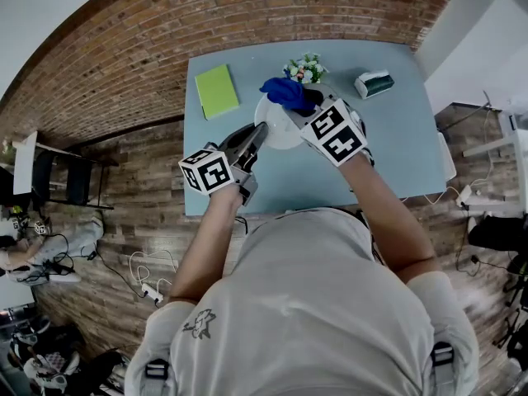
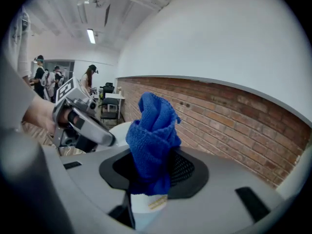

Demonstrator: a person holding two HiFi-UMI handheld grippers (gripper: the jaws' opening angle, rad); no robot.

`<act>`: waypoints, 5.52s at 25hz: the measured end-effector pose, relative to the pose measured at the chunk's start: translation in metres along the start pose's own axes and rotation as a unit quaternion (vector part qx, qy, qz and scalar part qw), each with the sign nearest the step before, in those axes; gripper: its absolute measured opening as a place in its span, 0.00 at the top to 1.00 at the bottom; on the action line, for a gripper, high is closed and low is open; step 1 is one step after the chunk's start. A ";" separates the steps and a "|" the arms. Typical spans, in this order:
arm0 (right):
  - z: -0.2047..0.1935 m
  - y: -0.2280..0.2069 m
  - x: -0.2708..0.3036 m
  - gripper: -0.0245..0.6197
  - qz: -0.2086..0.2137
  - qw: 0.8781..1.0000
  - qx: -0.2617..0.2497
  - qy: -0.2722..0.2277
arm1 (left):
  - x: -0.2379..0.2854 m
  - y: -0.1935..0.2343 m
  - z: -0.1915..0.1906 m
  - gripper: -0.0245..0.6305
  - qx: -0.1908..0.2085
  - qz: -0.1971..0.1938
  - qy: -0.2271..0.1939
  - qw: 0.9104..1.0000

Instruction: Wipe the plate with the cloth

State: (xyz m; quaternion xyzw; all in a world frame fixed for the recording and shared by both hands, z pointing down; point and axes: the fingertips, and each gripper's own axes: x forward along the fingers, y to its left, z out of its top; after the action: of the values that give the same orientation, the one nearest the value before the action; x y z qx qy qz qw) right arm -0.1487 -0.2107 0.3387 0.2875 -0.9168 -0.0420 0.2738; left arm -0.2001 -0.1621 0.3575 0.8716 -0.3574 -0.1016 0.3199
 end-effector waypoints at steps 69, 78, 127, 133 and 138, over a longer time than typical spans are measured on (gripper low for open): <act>-0.051 -0.034 -0.014 0.73 -0.006 0.999 0.023 0.048 | -0.021 0.021 0.052 0.94 0.087 0.012 -0.008 0.996; 0.027 -0.037 -0.053 0.73 0.017 0.999 0.014 -0.036 | -0.014 -0.003 0.068 0.94 0.325 0.062 0.020 0.944; 0.069 -0.046 -0.027 0.73 0.194 0.978 0.054 0.049 | 0.015 -0.165 0.027 0.93 0.897 -0.067 0.023 0.437; 0.102 0.000 -0.042 0.73 0.257 0.966 0.028 0.028 | 0.018 -0.153 0.030 0.94 0.896 -0.057 0.030 0.440; 0.103 0.021 -0.065 0.73 0.281 0.959 0.041 0.009 | 0.008 -0.125 0.043 0.94 0.886 -0.020 0.038 0.462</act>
State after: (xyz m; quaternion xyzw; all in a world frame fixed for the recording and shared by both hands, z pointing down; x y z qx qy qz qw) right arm -0.1687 -0.1660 0.2249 0.0300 -0.9591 0.0769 0.2706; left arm -0.1419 -0.1207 0.2457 0.6971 -0.2255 0.2962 -0.6128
